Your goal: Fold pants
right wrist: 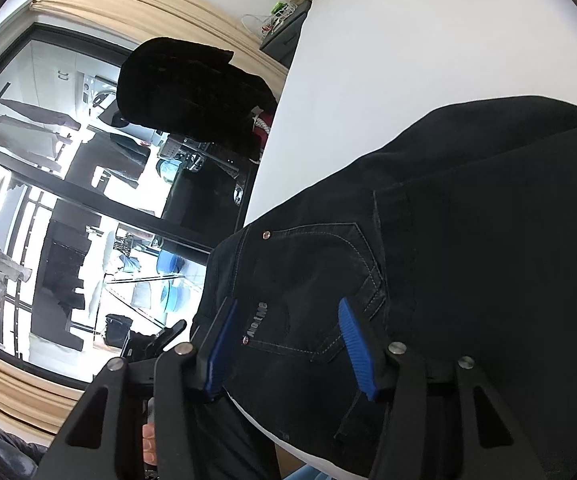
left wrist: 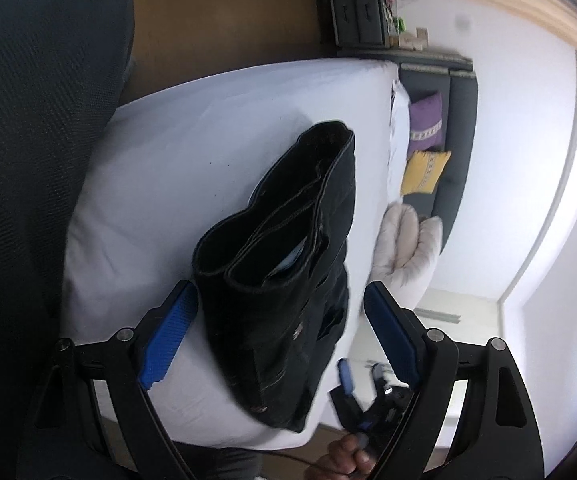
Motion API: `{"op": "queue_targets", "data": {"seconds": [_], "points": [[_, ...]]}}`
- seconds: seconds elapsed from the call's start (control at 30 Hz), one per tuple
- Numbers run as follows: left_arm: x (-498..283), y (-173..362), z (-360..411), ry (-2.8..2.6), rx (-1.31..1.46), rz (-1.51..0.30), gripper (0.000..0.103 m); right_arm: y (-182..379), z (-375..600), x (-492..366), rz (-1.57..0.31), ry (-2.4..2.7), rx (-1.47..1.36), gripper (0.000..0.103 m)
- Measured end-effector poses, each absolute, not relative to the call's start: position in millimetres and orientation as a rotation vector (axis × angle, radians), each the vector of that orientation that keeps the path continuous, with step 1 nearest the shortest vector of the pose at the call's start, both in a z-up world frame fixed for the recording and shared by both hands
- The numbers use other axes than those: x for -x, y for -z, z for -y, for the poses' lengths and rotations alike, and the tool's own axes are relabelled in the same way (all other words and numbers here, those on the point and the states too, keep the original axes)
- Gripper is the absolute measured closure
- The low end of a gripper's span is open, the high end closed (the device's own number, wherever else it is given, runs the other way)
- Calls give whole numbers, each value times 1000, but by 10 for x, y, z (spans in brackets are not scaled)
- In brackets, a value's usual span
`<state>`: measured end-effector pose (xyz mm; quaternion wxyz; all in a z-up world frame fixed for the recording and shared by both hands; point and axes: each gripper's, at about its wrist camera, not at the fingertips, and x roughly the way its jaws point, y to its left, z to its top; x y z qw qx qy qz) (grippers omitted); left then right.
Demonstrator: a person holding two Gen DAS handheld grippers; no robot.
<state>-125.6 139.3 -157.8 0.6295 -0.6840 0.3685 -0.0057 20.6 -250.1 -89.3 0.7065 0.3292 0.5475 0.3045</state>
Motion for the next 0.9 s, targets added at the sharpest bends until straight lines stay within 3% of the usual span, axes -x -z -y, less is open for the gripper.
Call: {"op": "queue_targets", "data": {"seconds": [0.07,0.17,0.2,0.23,0.37,0.43,0.47,0.5,0.73,0.83,0.87,0.9], "points": [[1199,1575,-1379,23,1591,-830,23,887,2485,-263,-1226,-669,-704,53],[1114,1582,-1358,46,1595,-852,53,914,2453,-393,-1271,-653,-651,63],[1079,1576,-1334,56,1589,-871,70,939,2442,-415,-1287,-648,-640,71],[1035,1574,-1314,63,1570,-896,74,968,2419,-454,-1309,-639,-619,75],[881,1391,-1250,110,1441,-916,79,1123,2290,-552,-1411,-595,-494,82],[803,1251,-1219,132,1353,-911,82,1258,2246,-550,-1460,-561,-429,89],[773,1194,-1197,142,1320,-908,83,1343,2223,-538,-1488,-534,-382,101],[722,1129,-1166,152,1281,-906,85,1391,2213,-523,-1493,-524,-359,103],[286,450,-685,267,947,-857,86,1480,2186,-389,-1443,-515,-346,103],[84,149,-299,344,799,-837,86,1448,2392,-450,-1439,-537,-511,103],[32,52,-130,374,742,-837,86,1411,2484,-444,-1421,-542,-561,96],[-24,-33,74,410,670,-840,86,1326,2637,-426,-1376,-544,-624,78]]}}
